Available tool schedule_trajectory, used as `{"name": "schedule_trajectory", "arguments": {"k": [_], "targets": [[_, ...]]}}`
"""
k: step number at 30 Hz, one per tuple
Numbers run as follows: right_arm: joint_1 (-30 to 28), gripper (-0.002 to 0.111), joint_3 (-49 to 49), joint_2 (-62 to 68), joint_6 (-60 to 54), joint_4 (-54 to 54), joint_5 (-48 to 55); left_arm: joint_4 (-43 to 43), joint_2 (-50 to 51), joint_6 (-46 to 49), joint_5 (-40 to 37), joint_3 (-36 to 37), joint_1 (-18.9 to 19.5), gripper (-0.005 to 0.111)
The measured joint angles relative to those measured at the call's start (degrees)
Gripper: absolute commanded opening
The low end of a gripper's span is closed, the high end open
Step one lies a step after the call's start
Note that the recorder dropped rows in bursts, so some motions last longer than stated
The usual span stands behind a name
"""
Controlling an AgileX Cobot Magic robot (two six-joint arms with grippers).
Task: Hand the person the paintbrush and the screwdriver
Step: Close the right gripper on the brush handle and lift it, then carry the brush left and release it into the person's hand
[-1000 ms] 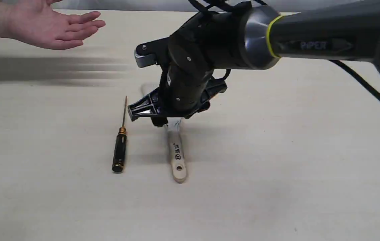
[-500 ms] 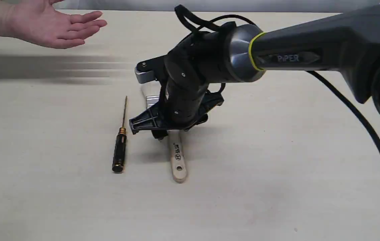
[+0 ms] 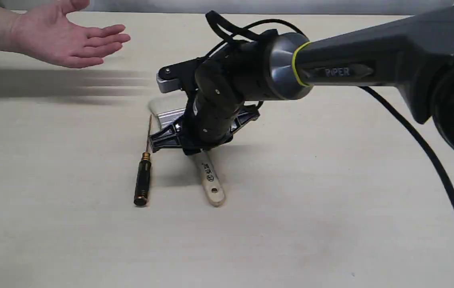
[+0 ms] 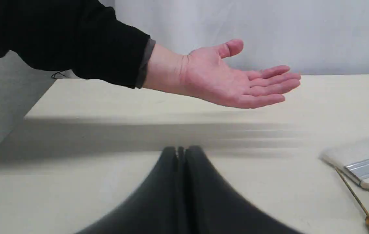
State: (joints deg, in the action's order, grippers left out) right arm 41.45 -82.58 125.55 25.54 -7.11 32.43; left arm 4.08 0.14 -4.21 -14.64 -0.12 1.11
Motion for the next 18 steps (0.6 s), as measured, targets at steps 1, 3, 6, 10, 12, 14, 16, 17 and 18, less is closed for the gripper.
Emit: {"name": "schedule_trajectory", "arguments": {"k": [1,3,6,10,12,14,16,17,18], "targets": [[0.0,0.017,0.0,0.0,0.0,0.0,0.0,0.0,0.0,0.0,0.0,0.0,0.0,0.0],[0.0,0.01,0.0,0.0,0.0,0.0,-0.1,0.0,0.0,0.0,0.0,0.0,0.0,0.0],[0.0,0.004,0.0,0.0,0.1,-0.1,-0.1,0.0,0.0,0.0,0.0,0.0,0.0,0.0],[0.0,0.004,0.0,0.0,-0.4,-0.1,-0.2,0.0,0.0,0.0,0.0,0.0,0.0,0.0],[0.0,0.004,0.0,-0.4,-0.7,-0.1,-0.2,0.0,0.0,0.0,0.0,0.0,0.0,0.0],[0.0,0.004,0.2,-0.9,-1.2,0.0,0.0,0.0,0.0,0.0,0.0,0.0,0.0,0.0],[0.0,0.004,0.7,-2.6,-2.0,0.2,0.7,0.0,0.0,0.0,0.0,0.0,0.0,0.0],[0.0,0.004,0.7,-3.5,-2.0,0.2,0.8,0.0,0.0,0.0,0.0,0.0,0.0,0.0],[0.0,0.004,0.7,-5.1,-2.4,0.2,0.8,0.0,0.0,0.0,0.0,0.0,0.0,0.0]]}}
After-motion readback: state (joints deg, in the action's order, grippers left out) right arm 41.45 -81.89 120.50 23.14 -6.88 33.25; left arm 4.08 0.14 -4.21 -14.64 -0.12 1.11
